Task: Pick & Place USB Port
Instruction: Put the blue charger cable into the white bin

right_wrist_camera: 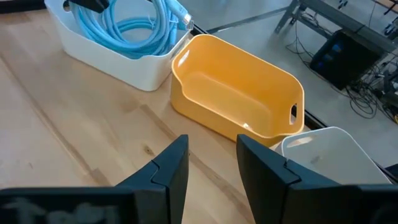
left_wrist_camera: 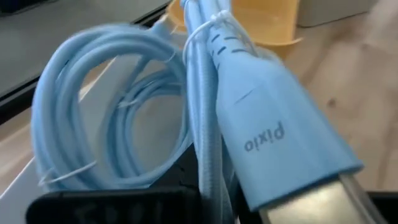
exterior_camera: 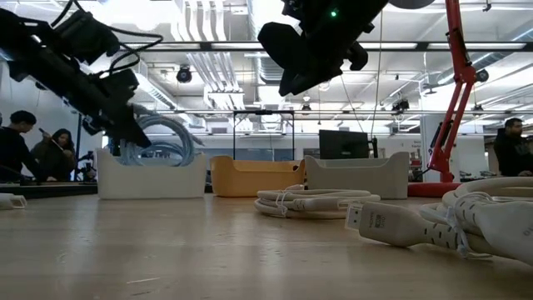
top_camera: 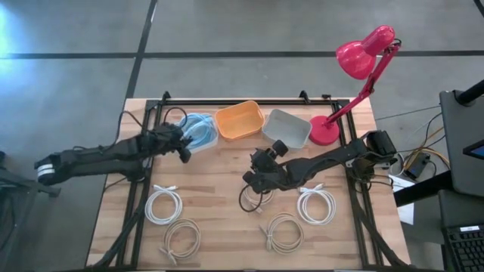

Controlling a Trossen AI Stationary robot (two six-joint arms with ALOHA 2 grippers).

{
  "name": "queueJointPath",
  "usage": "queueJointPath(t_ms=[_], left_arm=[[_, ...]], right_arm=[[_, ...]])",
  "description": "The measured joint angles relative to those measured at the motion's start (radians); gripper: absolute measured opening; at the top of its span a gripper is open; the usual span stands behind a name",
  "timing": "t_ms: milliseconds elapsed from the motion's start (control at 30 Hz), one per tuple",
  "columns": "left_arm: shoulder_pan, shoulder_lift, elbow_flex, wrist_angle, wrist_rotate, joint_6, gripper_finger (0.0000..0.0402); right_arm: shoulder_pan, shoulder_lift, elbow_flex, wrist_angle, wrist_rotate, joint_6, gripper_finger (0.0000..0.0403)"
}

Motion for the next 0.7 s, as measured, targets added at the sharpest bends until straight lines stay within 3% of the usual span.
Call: queueJointPath(t_ms=[333,700], left_arm=[[0.0,0.0,-0.011,-0.013,-0.046,-0.051,0.0071],[0.0,-0.002,-0.012,-0.013,-0.092,-0.019,0.018]], right_arm=[[0.0,0.0,0.0,0.0,0.0,0.002,0.0121],[0.0,0.0,0.0,0.0,0.0,0.005,0.0132]])
